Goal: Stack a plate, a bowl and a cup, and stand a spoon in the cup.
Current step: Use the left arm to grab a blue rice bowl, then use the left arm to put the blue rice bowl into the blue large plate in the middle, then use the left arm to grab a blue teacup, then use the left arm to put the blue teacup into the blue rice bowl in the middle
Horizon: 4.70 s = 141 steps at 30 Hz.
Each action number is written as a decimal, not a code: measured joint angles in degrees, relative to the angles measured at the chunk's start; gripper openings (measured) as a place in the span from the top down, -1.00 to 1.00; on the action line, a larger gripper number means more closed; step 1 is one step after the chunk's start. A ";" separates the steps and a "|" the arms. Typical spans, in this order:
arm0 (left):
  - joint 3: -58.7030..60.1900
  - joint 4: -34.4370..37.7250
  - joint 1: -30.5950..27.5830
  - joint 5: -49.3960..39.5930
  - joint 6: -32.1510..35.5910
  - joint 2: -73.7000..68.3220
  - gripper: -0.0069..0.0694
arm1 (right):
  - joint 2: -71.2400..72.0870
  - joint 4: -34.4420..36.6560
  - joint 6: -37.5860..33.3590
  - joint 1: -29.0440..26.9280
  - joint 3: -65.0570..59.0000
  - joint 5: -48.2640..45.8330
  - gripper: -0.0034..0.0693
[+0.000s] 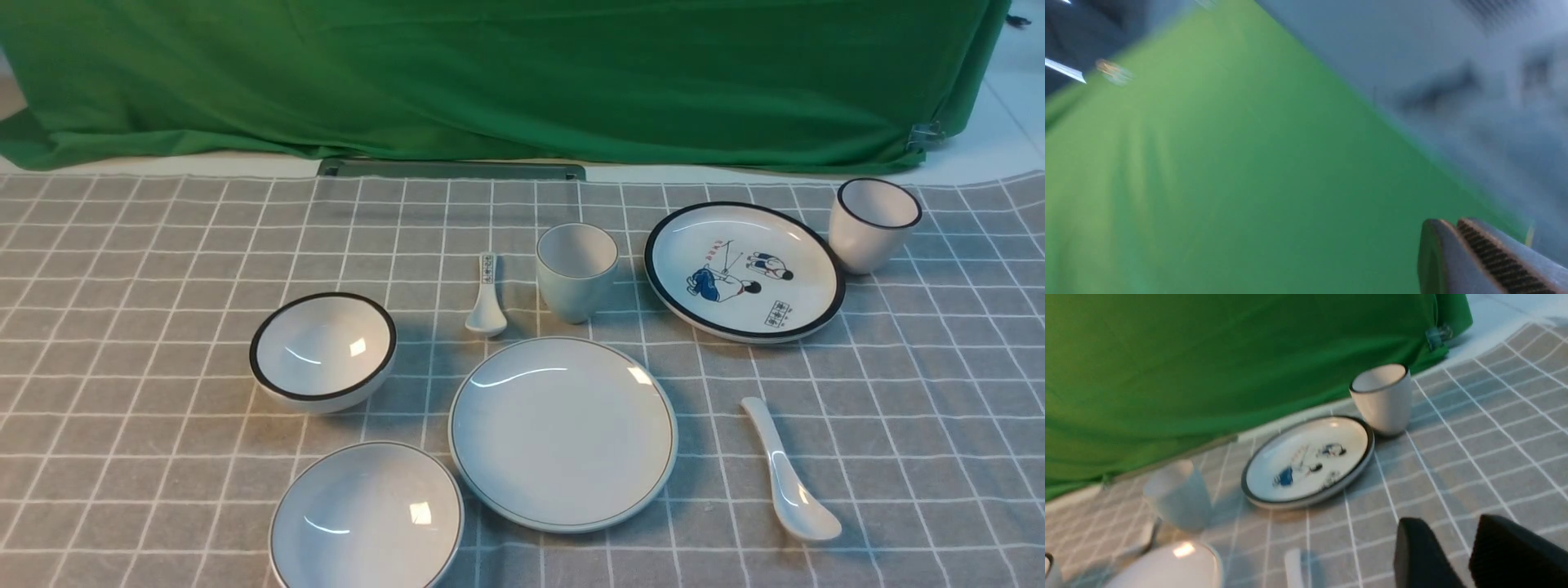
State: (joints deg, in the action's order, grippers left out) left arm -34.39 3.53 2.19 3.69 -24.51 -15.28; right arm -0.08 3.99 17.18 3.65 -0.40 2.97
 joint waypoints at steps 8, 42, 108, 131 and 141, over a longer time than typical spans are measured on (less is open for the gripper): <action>-27.92 4.03 0.00 -57.41 21.73 -37.06 0.77 | 0.00 0.20 -0.09 -0.06 0.00 5.71 0.24; -21.25 -6.63 18.37 -49.11 18.48 -81.87 -0.52 | -48.37 0.37 -24.24 4.98 53.38 -63.28 0.84; -84.47 -0.26 23.06 -57.92 13.82 -111.44 -0.49 | -48.37 0.36 -25.47 5.03 53.38 -62.63 0.81; -89.27 -0.82 24.21 -71.95 18.82 -104.59 0.73 | -48.37 0.34 -27.16 5.03 53.38 -61.11 0.81; -60.94 -0.80 30.06 -61.83 16.83 -100.06 0.73 | -48.37 0.28 -27.29 5.03 53.38 -60.98 0.81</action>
State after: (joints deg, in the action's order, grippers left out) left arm -95.33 2.74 32.25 -58.14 -7.68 -115.34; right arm -48.45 4.27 -10.11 8.68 52.99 -58.02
